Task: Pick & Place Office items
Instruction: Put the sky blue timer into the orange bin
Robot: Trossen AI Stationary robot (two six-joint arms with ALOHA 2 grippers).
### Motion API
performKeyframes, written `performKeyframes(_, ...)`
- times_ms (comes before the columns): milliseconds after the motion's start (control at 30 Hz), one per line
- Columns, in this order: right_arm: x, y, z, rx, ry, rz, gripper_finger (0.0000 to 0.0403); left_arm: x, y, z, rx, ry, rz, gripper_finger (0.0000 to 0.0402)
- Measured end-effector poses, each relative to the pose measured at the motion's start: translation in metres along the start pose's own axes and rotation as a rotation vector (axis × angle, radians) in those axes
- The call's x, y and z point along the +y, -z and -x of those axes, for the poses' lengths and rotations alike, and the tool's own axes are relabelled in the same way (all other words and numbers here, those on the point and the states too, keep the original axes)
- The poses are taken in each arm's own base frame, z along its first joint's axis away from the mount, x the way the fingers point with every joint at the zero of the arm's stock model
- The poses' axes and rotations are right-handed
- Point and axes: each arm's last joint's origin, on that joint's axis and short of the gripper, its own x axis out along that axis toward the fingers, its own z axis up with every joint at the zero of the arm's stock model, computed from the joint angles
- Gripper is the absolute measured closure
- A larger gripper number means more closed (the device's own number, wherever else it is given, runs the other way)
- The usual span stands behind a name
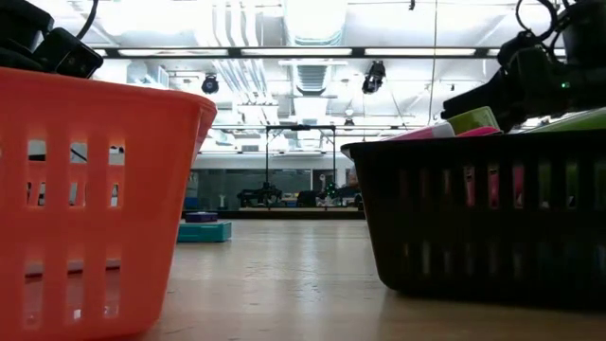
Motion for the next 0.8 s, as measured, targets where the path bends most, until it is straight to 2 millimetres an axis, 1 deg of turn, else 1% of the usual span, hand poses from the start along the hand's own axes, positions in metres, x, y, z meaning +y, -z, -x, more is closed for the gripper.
performKeyframes(500,-0.0001,-0.0009,0.0006,-0.009,-0.001,-0.001,0.0184,0.0,0.0,0.0,0.0,0.0,0.0,0.0149)
performKeyframes(633,-0.0001,-0.0015,0.0007,-0.015,0.0,-0.036,0.0184,0.0,0.0,0.0,0.0,0.0,0.0,0.0149)
performKeyframes(800,-0.0001,-0.001,0.0006,-0.011,0.0,0.002,0.0184,0.0,0.0,0.0,0.0,0.0,0.0,0.0149)
